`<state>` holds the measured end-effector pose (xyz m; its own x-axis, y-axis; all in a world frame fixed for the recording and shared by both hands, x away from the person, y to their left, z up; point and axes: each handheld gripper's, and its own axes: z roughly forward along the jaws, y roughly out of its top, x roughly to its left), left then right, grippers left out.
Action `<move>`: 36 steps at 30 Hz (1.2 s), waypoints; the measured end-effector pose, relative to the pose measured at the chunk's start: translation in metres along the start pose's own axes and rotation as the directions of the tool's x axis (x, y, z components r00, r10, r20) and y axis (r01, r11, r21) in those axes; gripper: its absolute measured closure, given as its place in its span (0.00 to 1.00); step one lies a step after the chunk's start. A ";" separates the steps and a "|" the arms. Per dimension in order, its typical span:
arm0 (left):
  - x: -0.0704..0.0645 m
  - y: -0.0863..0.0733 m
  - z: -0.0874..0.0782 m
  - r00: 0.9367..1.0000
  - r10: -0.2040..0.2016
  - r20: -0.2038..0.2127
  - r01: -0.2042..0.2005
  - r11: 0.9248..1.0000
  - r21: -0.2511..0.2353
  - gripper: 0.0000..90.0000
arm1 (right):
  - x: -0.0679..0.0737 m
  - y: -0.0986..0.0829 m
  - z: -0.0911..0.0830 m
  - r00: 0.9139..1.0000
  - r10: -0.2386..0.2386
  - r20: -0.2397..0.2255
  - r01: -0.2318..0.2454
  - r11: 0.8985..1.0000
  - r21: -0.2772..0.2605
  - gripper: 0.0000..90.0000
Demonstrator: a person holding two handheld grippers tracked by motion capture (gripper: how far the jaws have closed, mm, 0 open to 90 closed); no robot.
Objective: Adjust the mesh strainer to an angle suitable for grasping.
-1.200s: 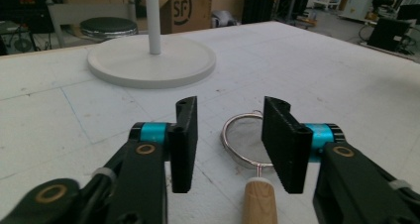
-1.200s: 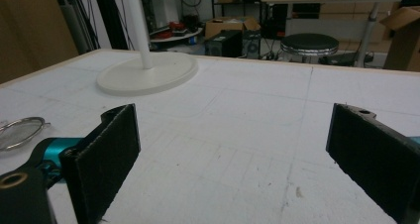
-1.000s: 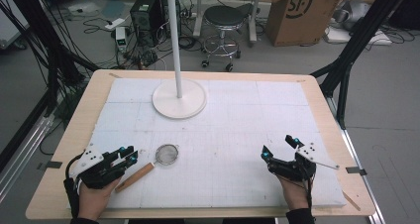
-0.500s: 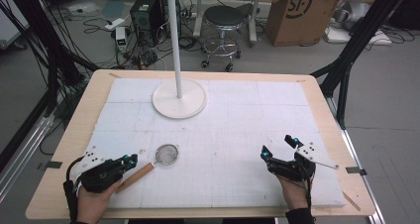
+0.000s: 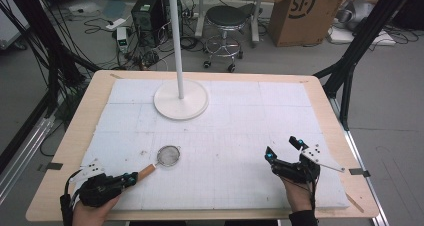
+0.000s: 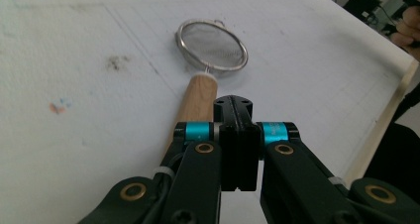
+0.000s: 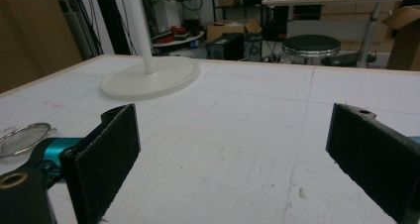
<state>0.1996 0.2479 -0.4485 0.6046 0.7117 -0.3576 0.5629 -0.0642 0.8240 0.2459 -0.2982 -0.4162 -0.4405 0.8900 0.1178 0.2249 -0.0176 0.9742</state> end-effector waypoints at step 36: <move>0.025 -0.004 -0.002 0.992 -0.035 -0.121 0.049 0.992 0.116 1.00 | 0.001 0.001 0.002 1.000 0.006 0.003 -0.006 1.000 -0.001 0.06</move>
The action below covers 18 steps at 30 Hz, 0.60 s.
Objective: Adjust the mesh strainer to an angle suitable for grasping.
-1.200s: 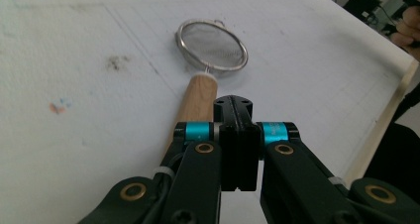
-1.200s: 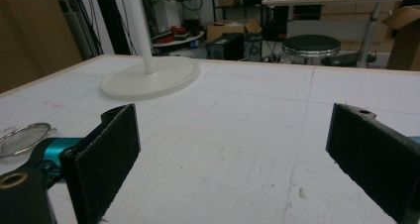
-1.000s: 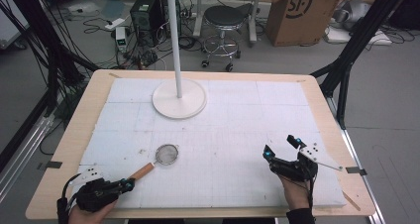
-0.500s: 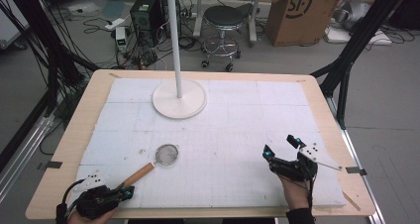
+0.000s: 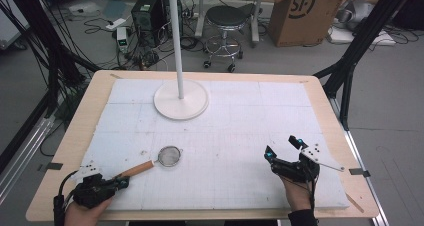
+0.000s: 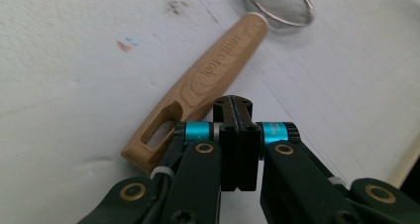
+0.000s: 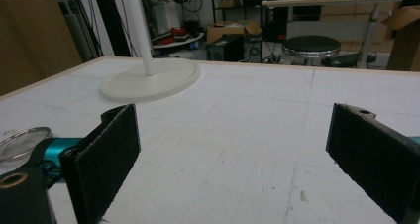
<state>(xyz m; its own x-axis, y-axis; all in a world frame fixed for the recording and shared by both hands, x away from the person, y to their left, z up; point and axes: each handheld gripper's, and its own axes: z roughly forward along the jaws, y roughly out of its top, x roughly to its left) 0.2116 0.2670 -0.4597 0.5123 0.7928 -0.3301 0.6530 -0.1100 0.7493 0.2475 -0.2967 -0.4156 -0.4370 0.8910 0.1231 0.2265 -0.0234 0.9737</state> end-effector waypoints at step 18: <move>0.021 0.029 0.017 0.999 -0.024 0.035 0.022 0.999 0.049 1.00 | -0.001 0.000 0.001 1.000 0.001 -0.001 -0.001 1.000 -0.003 0.06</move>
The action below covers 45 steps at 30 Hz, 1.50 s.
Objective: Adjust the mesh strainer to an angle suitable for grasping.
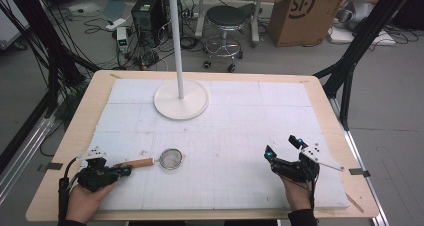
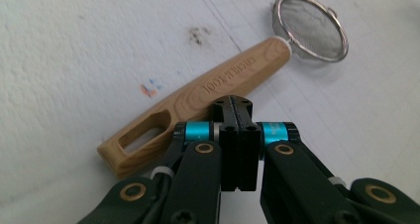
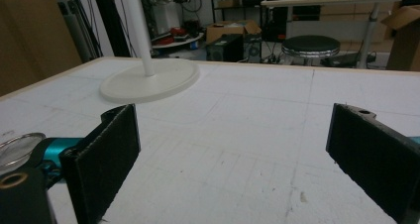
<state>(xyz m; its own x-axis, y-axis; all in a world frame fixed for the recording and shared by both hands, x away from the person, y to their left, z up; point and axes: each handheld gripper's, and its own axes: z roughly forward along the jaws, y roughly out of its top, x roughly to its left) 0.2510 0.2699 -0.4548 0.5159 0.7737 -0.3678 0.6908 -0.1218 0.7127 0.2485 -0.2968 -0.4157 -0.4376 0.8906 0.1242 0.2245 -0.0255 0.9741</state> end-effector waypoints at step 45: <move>0.017 0.062 0.065 0.997 -0.068 -0.020 0.068 0.998 -0.019 1.00 | -0.004 -0.004 -0.010 1.000 -0.007 0.030 0.006 1.000 0.014 0.06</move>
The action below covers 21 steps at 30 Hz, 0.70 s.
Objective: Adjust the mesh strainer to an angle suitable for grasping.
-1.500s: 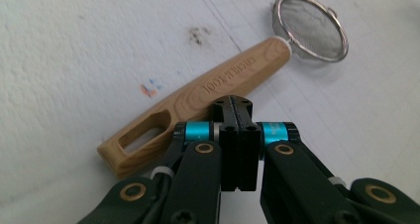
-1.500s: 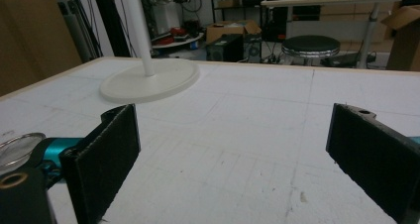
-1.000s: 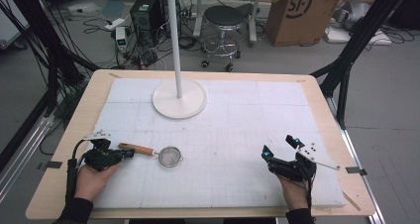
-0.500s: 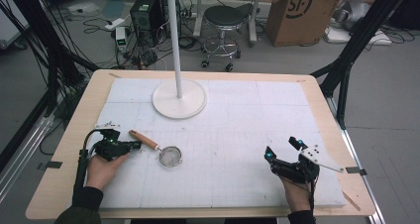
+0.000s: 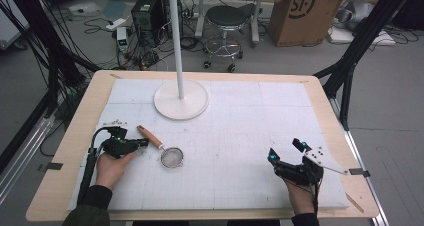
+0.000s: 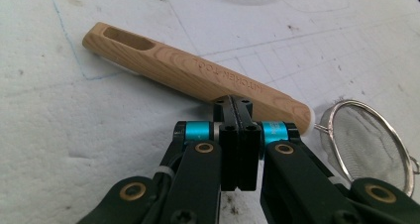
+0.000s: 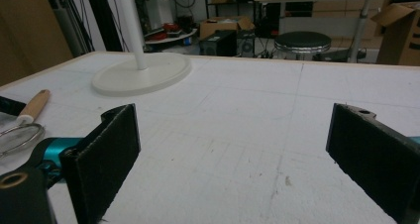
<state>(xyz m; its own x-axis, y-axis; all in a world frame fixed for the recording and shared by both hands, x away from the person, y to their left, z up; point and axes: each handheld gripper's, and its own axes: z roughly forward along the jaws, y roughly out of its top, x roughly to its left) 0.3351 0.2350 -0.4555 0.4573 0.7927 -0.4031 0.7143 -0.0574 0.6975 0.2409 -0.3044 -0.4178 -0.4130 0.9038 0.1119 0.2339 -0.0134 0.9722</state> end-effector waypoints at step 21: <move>-0.065 0.027 0.040 0.996 0.079 0.047 -0.080 0.997 0.023 1.00 | -0.004 0.000 -0.002 1.000 0.013 0.003 -0.013 1.000 -0.007 0.06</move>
<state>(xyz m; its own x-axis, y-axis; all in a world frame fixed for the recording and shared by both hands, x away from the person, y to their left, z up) 0.3457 0.1575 -0.4345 0.5367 0.7561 -0.3744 0.6874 -0.1344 0.7137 0.2408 -0.3089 -0.4180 -0.4076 0.9046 0.1244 0.2333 -0.0285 0.9720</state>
